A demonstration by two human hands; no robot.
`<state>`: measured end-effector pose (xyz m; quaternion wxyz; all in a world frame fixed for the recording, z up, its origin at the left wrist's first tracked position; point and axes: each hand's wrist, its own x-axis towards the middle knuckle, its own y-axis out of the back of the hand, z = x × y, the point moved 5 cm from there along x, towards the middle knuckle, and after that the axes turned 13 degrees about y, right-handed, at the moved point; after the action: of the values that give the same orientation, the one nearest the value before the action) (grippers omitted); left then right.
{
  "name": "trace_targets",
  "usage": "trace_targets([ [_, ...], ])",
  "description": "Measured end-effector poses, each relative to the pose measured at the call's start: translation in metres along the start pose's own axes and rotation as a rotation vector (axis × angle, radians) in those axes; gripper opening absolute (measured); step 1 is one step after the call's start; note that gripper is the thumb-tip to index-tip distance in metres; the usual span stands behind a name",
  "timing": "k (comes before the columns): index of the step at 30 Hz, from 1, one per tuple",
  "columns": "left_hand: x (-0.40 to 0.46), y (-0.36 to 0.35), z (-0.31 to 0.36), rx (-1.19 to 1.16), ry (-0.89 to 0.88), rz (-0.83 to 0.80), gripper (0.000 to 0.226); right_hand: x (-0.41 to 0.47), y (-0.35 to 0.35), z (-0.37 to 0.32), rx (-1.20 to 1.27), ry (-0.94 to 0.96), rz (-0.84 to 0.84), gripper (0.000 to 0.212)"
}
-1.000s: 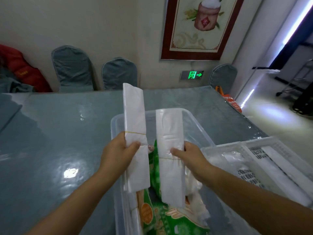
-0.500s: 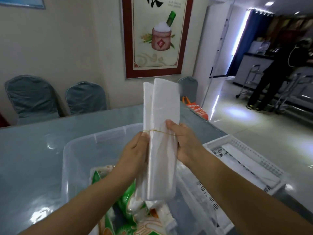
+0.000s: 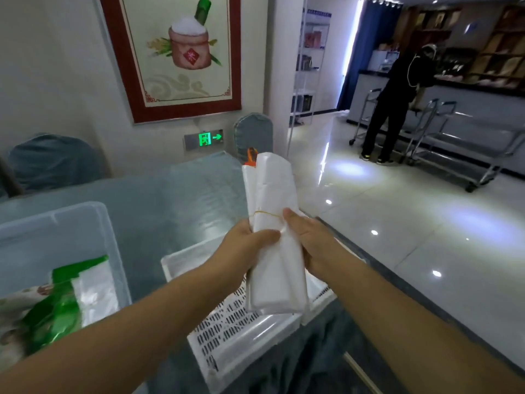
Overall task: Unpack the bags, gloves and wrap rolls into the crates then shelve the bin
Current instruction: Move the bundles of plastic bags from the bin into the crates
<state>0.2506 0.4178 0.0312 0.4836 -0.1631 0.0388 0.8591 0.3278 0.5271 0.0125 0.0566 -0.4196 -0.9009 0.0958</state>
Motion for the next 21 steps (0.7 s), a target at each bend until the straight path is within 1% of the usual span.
trace_targets([
  [2, 0.020, -0.037, -0.018, 0.015, 0.055, -0.005, 0.011, -0.006, 0.041, 0.014, 0.028, -0.162, -0.009, 0.035],
  [3, 0.029, -0.053, -0.028, 0.041, 0.095, -0.001, 0.015, -0.009, 0.059, 0.021, 0.026, -0.221, -0.013, 0.032],
  [4, 0.038, -0.068, -0.039, 0.085, 0.145, 0.003, 0.025, -0.012, 0.076, 0.028, 0.020, -0.262, -0.006, 0.028],
  [5, 0.047, -0.081, -0.050, 0.135, 0.198, -0.004, 0.033, -0.014, 0.093, 0.035, 0.017, -0.288, 0.016, 0.025],
  [7, 0.062, -0.103, -0.070, 0.260, 0.284, -0.049, 0.038, -0.017, 0.124, 0.050, 0.022, -0.307, 0.085, 0.025],
  [9, 0.076, -0.118, -0.085, 0.395, 0.361, -0.100, 0.033, -0.016, 0.154, 0.061, 0.015, -0.300, 0.151, 0.029],
  [10, 0.083, -0.123, -0.093, 0.423, 0.389, -0.112, 0.028, -0.014, 0.169, 0.064, -0.002, -0.291, 0.179, 0.030],
  [12, 0.100, -0.127, -0.105, 0.399, 0.417, -0.097, 0.017, -0.006, 0.198, 0.068, -0.056, -0.273, 0.232, 0.036],
  [14, 0.122, -0.125, -0.117, 0.338, 0.445, -0.035, 0.013, 0.003, 0.225, 0.070, -0.109, -0.251, 0.276, 0.040],
  [16, 0.149, -0.121, -0.125, 0.267, 0.460, 0.024, 0.016, 0.014, 0.250, 0.071, -0.156, -0.233, 0.297, 0.044],
  [21, 0.218, -0.119, -0.136, 0.086, 0.510, 0.109, 0.024, 0.054, 0.294, 0.076, -0.286, -0.234, 0.296, 0.052],
])
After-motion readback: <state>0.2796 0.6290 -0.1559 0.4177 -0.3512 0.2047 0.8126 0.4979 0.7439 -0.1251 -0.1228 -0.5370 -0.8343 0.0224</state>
